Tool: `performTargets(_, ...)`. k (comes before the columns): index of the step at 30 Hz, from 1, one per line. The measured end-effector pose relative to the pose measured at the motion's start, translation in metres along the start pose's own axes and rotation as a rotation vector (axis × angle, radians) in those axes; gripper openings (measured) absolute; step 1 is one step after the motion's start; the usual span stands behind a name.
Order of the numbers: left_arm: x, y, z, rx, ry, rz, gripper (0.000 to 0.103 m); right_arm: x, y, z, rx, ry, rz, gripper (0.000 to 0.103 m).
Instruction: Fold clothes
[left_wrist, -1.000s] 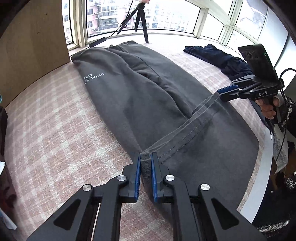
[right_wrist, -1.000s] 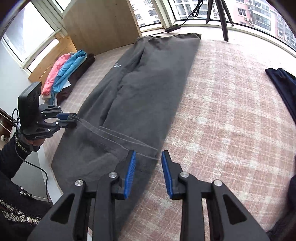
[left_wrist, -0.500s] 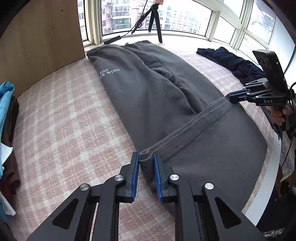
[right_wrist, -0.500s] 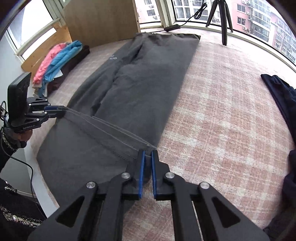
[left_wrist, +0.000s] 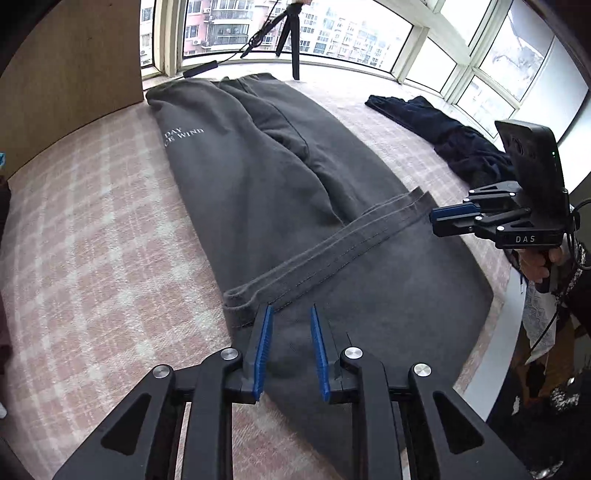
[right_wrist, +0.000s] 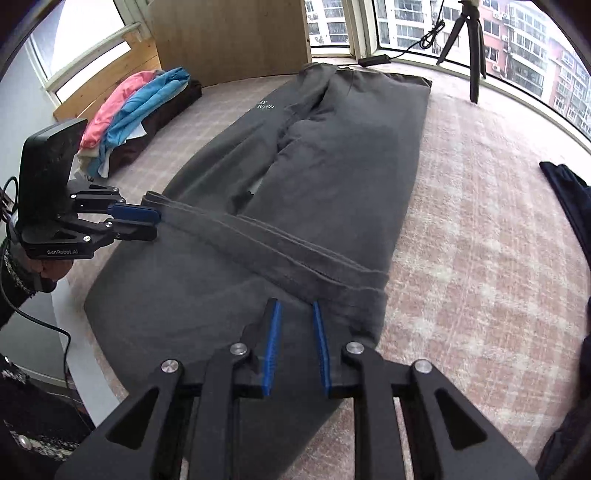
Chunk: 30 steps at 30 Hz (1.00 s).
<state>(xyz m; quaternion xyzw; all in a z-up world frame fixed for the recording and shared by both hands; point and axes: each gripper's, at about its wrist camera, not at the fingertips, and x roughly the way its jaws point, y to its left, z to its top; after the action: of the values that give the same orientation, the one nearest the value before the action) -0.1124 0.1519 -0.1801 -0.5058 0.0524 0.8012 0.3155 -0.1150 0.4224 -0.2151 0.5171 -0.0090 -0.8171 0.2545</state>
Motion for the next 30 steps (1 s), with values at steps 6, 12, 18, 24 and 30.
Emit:
performTargets(6, -0.101, 0.008, 0.029, 0.068, -0.131, 0.059, 0.032, -0.097, 0.000, 0.016, 0.117, -0.129, 0.040, 0.018)
performTargets(12, -0.145, 0.039, 0.084, 0.115, -0.216, 0.152, 0.034, -0.178, 0.020, 0.075, 0.045, -0.281, -0.091, 0.018)
performTargets(18, -0.094, 0.062, 0.139, 0.097, -0.177, 0.191, 0.034, -0.141, 0.025, 0.151, -0.104, -0.284, -0.087, 0.018)
performTargets(24, -0.006, 0.101, 0.171, -0.008, -0.120, 0.157, 0.034, -0.022, 0.026, 0.234, -0.217, -0.166, -0.076, 0.018)
performTargets(30, 0.069, 0.145, 0.191, -0.105, -0.067, 0.112, 0.034, 0.094, 0.015, 0.315, -0.249, -0.048, -0.010, 0.018)
